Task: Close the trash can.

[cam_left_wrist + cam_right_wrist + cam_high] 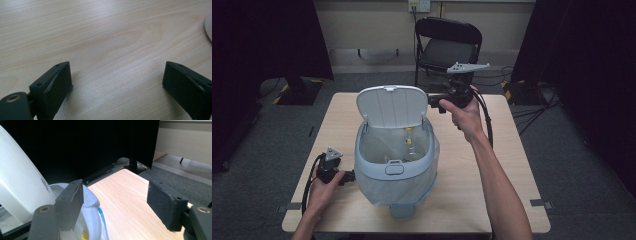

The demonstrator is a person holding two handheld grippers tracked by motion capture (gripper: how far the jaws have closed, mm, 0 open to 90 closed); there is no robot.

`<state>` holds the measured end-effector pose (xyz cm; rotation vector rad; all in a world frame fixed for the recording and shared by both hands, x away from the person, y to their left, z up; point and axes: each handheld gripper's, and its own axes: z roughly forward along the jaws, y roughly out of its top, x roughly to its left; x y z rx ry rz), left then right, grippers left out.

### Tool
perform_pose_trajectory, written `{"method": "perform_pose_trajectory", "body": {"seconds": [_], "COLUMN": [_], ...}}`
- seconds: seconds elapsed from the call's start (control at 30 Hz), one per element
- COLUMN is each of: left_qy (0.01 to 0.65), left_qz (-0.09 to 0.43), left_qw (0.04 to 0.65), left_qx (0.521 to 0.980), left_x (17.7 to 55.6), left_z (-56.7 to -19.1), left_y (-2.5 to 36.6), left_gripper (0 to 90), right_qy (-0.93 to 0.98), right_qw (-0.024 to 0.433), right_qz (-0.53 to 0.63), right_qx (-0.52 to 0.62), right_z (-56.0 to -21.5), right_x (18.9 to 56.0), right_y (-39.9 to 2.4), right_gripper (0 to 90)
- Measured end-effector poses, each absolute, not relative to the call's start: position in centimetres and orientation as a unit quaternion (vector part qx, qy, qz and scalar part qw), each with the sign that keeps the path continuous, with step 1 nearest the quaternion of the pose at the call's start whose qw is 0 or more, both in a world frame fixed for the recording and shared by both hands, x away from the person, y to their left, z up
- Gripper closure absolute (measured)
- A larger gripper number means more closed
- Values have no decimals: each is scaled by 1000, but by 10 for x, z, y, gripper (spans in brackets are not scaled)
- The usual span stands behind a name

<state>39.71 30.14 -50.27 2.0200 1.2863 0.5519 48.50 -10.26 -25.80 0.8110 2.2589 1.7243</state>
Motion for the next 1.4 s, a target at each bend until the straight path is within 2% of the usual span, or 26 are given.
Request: {"method": "perform_pose_trajectory", "body": {"seconds": [1.4], "left_qy": [493], "left_qz": [212], "left_qw": [335], "left_qx": [774], "left_x": [397], "left_z": [-503], "left_y": [301], "left_gripper": [82], "right_qy": [786], "right_qw": [96], "right_qz": [569], "right_qx": [223], "right_z": [-279], "right_x": [439], "right_y": [-101], "right_gripper": [303]}}
